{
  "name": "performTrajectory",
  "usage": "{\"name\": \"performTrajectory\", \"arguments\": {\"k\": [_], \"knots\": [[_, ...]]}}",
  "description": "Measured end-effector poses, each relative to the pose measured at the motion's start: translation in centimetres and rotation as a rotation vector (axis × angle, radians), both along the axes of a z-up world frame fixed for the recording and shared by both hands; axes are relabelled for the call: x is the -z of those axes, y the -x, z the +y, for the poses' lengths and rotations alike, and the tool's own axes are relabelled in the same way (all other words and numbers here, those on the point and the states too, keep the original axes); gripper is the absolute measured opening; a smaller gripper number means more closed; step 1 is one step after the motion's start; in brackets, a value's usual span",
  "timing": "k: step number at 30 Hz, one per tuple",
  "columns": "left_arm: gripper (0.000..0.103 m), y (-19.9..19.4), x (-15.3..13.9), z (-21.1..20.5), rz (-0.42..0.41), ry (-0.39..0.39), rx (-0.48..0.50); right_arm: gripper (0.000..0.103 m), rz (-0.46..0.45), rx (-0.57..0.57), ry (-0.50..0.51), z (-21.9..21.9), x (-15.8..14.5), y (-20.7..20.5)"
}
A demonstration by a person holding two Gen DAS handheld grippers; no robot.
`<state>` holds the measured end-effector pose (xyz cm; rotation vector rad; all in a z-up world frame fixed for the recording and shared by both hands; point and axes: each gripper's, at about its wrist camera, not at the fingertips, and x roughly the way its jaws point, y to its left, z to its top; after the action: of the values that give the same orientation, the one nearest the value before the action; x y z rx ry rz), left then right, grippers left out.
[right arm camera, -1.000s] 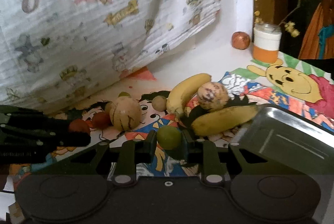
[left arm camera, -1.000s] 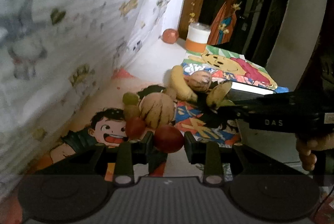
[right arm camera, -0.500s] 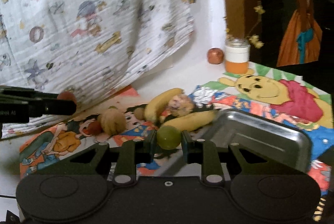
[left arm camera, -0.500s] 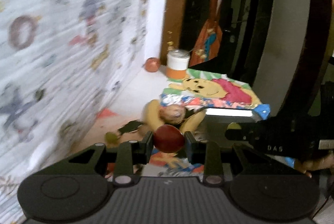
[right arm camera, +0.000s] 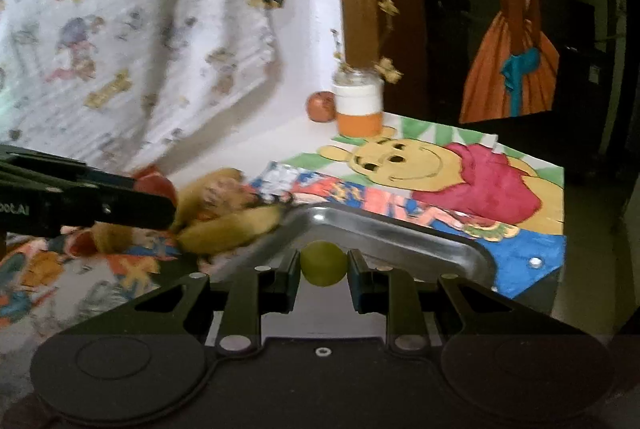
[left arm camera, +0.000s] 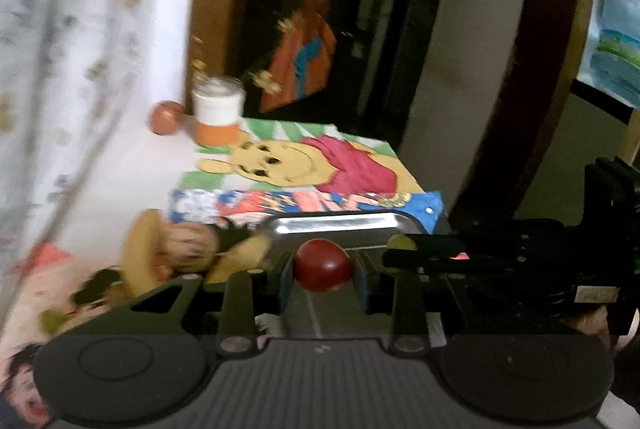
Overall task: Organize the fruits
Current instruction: 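Carry tomato and grape over the tray and open both tools to drop them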
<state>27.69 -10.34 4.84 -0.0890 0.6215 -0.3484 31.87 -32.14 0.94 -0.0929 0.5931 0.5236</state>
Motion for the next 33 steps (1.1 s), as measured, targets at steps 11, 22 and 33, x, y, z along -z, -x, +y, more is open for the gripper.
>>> {"name": "performTrajectory", "arguments": {"k": [11,22,33], "knots": [[0.035,-6.5,5.4,-3.0,0.094,-0.059,0.080,0.027,0.043,0.058,0.042,-1.8,3.1,-4.5],[0.038,-7.4,6.6,-3.6,0.100,-0.085,0.080,0.028,0.062,0.052,0.077,-1.3,4.2,-5.1],[0.055,-5.4,4.4,-2.3,0.049,-0.041,0.027,0.041,0.034,0.078,0.066,-1.6,2.6,-3.4]]}}
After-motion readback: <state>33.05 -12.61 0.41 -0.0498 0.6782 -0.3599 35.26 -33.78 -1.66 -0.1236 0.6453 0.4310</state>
